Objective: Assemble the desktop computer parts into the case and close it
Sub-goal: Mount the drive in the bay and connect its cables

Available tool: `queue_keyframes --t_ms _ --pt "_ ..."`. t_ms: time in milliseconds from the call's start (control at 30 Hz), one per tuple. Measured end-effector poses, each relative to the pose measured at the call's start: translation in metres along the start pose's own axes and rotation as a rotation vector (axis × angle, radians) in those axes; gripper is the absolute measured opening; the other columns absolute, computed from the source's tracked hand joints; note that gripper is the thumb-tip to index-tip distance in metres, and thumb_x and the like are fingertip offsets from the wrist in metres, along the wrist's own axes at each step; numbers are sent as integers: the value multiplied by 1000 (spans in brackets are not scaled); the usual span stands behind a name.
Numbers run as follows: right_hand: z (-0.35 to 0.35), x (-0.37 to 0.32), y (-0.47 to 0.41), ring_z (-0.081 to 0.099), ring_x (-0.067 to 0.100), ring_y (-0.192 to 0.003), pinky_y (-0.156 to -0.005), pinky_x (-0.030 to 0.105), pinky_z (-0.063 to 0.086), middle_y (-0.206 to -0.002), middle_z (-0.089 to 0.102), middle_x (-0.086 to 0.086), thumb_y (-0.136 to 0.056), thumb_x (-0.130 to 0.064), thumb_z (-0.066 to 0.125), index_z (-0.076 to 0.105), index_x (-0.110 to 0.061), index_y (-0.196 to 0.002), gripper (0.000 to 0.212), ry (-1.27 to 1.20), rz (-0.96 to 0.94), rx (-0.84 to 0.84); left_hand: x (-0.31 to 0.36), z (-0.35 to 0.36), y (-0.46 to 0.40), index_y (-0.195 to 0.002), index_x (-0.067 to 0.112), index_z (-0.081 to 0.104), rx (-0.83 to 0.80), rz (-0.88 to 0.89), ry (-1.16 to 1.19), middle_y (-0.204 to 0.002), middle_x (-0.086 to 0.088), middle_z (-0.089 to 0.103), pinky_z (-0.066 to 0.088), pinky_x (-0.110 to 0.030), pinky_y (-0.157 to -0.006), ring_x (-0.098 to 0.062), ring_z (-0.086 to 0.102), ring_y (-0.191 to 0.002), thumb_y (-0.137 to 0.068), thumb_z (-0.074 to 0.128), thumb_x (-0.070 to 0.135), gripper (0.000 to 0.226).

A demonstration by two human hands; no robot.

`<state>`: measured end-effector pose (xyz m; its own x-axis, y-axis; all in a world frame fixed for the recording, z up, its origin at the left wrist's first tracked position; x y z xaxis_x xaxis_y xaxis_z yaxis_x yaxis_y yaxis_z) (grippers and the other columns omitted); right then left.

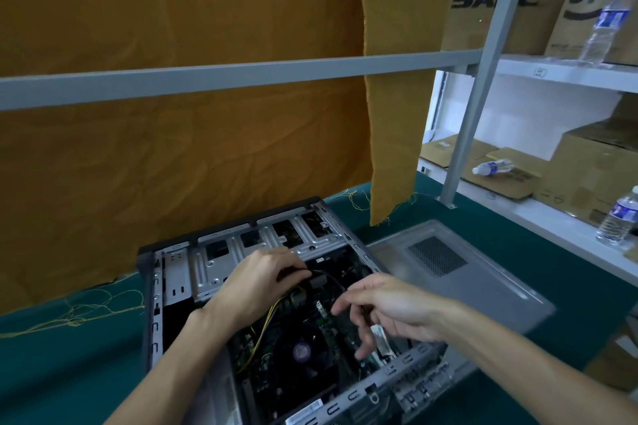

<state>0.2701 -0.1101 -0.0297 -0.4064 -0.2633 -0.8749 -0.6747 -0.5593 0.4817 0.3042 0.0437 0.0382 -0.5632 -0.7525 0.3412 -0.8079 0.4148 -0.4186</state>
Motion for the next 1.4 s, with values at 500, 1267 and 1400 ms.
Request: queue_keyframes --t_ms 500,1267,1400 --pt "-7 -48 -20 73 19 -67 -58 20 49 -84 71 4 -104 -15 56 53 -14 -121 18 419 -336 282 -5 10 3 -100 35 76 -13 -92 183 -92 25 70 56 -29 -76 3 66 -88 -94 68 44 14" --pt "-14 -28 -45 44 10 -66 -62 25 32 -89 52 14 -98 -11 54 69 -9 -104 17 -318 -343 5 17 2 1 -105 25 81 141 -185 921 -87 -6 75 54 -21 -72 -15 70 -75 -81 86 22 25" --pt "-18 -25 -45 45 10 -66 -59 25 34 -85 55 8 -101 -9 52 64 4 -119 25 -327 -341 30 19 5 0 -107 26 80 109 -229 988 -89 -6 77 55 -24 -68 -14 69 -70 -85 81 35 24"
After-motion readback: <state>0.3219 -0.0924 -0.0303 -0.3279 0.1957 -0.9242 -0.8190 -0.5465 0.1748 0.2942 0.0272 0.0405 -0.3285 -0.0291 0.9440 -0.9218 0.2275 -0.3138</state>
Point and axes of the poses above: each hand's wrist, its own y-axis away from the middle knuckle, its own z-axis out of the palm, x = y × z, the point moved 10 cm from there along -y, towards the middle knuckle
